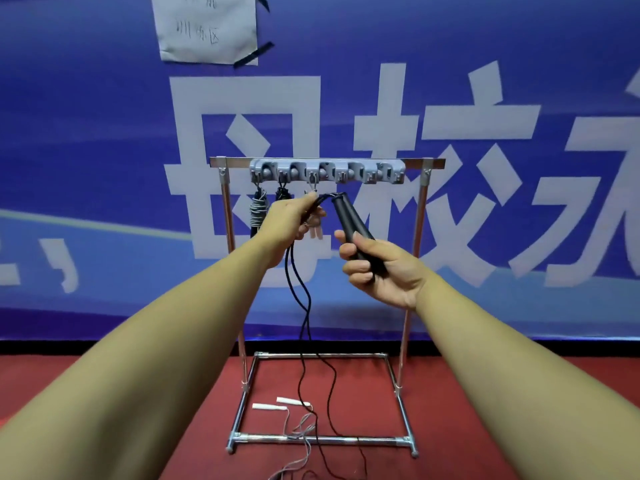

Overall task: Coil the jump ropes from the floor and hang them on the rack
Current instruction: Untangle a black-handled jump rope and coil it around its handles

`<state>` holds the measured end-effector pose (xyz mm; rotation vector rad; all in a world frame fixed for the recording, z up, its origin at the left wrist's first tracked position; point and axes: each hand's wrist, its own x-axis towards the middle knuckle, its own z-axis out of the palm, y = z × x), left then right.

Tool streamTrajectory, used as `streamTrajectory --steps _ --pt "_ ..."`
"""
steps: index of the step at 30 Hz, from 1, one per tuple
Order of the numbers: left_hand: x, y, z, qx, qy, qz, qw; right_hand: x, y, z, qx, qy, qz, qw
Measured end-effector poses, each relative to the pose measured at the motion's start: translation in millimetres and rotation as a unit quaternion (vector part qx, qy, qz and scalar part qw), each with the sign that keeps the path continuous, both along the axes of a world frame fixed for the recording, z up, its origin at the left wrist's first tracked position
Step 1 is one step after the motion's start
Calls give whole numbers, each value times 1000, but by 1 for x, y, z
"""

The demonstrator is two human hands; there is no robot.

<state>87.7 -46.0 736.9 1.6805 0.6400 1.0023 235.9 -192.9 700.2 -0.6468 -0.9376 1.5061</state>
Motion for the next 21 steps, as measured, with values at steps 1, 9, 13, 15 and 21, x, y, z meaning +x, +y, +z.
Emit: streamTrajectory --steps 1,9,13,15,21 --pt "1 -4 -3 -20 -4 -15 1000 -2 1 4 12 15 -3 1000" --pt "16 -32 -121 -209 15 -107 972 3 12 -18 24 93 -96 991" --pt "30 -43 -175 -245 11 -119 962 19 21 -53 -16 121 -166 979" --pt "36 -49 -199 -248 38 -126 960 28 25 -79 -48 127 -208 969" --pt "50 -40 -267 -42 276 -25 960 63 34 -191 -230 -216 -327 891"
